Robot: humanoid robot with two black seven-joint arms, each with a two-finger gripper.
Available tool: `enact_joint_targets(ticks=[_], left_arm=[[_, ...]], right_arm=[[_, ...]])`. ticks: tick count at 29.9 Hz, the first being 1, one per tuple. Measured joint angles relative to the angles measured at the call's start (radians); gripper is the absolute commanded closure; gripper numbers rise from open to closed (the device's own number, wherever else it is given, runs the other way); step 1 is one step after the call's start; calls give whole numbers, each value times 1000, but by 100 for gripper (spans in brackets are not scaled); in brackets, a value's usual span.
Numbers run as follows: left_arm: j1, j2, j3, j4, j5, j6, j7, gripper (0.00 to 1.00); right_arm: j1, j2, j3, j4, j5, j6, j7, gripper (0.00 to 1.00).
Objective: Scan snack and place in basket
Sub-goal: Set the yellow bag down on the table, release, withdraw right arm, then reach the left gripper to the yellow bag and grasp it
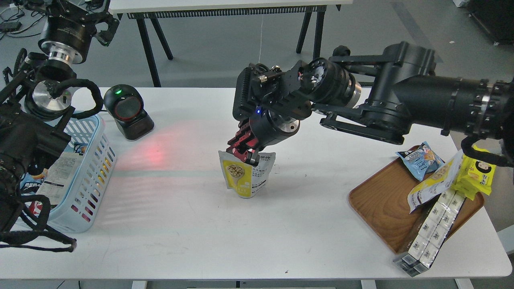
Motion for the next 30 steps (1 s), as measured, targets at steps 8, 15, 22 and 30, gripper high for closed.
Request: enact_joint_targets(ticks=[8,15,22,30], left_arm=[[-38,27,1,-13,3,0,14,0],[-108,30,50,-13,40,0,63,1],[-209,33,161,-18,244,0,58,1],[-297,143,189,-254,669,0,55,1]], right_arm=[[1,-180,124,35,157,30,0,2],[-55,-331,220,27,361,21,0,2],[-158,-444,270,-46,588,-20,0,1],[-259,-462,295,-196,1009,-53,0,2]])
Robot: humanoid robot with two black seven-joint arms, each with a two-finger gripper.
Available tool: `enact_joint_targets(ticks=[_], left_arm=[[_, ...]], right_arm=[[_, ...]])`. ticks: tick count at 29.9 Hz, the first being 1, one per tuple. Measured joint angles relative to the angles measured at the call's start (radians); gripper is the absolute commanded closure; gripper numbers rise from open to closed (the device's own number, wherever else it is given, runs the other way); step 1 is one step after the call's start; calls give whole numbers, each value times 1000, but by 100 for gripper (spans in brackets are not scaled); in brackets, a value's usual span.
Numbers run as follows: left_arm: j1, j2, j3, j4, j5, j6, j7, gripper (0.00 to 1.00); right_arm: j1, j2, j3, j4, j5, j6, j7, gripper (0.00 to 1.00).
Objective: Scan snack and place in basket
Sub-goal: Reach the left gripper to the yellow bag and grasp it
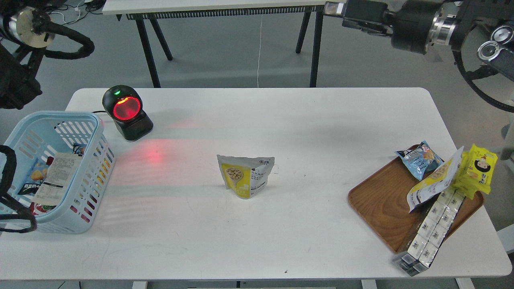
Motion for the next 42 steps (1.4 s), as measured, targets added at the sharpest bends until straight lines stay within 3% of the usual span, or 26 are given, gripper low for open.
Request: enact_joint_targets(ticks=[9,17,22,29,42], left_arm=[[0,131,0,-542,498,0,0,1],[14,91,78,-804,905,0,-1,4],[18,36,186,-854,1108,1,0,5],[53,-46,306,-861,1408,1,-4,7],[122,-57,513,-794,1665,1,-93,9]], right_arm=[[-27,7,6,-148,594,5,0,2],[-124,16,19,-224,1075,22,0,1],[-281,16,120,-225,1222,94,0,1],[-462,66,292,-213,1250,103,0,1],[-493,71,322,-177,1253,103,0,1]])
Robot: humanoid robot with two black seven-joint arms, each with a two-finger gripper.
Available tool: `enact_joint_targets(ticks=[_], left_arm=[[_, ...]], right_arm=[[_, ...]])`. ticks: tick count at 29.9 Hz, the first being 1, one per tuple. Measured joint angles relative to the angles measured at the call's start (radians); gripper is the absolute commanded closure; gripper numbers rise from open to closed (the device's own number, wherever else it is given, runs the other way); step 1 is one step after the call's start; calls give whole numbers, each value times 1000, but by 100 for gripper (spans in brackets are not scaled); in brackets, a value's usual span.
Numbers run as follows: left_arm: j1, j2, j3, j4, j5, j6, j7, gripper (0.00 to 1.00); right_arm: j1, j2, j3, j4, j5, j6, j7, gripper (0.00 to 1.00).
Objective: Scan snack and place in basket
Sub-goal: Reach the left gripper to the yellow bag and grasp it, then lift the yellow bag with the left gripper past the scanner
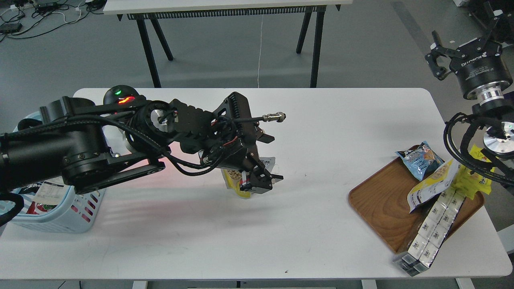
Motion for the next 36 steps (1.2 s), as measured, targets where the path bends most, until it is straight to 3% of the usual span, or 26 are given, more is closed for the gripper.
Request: enact_joint_targets(ticks=[9,13,19,25,30,36], left_arm=[[21,-1,48,131,0,0,-77,32],[22,-1,56,141,0,0,-95,59],[24,-10,57,163,0,0,-97,89],[25,-5,57,166,0,0,-101,99],[25,4,46,155,0,0,-169,100],[21,65,21,97,0,0,-182,100]], right_arm=[[-30,-10,34,34,-1,0,0,1],[-31,-13,40,34,-1,0,0,1],[-35,-15,43,34,-2,0,0,1],[-41,-16,44,33,-2,0,0,1],[-41,-17,44,33,-3,0,0,1],[-41,-19,55,33,-3,0,0,1]])
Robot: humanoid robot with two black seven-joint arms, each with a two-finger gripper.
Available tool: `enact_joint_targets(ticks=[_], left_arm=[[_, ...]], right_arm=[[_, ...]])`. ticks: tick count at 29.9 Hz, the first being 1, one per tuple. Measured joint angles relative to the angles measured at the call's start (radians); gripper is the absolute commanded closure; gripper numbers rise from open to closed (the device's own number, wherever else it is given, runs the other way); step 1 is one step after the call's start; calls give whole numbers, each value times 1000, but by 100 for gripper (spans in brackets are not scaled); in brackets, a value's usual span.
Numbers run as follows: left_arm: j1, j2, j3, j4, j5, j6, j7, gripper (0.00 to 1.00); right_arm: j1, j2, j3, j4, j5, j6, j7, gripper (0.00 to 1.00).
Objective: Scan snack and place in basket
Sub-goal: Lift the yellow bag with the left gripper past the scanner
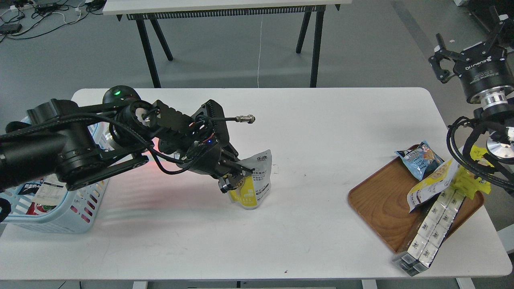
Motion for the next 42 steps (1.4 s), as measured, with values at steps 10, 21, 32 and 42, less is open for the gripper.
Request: enact_joint_targets(ticks=[10,21,32,42], left_arm=[[2,207,-90,-42,0,0,0,100],[1,337,-94,36,0,0,0,100],[1,332,-94,130,0,0,0,100],[0,323,-94,132,0,0,0,100]], right_arm=[[0,-10,5,-1,0,0,0,1],[1,-11,19,10,-1,0,0,1],[1,-23,26,20,-1,0,0,1],[1,-25,27,20,-1,0,0,1]])
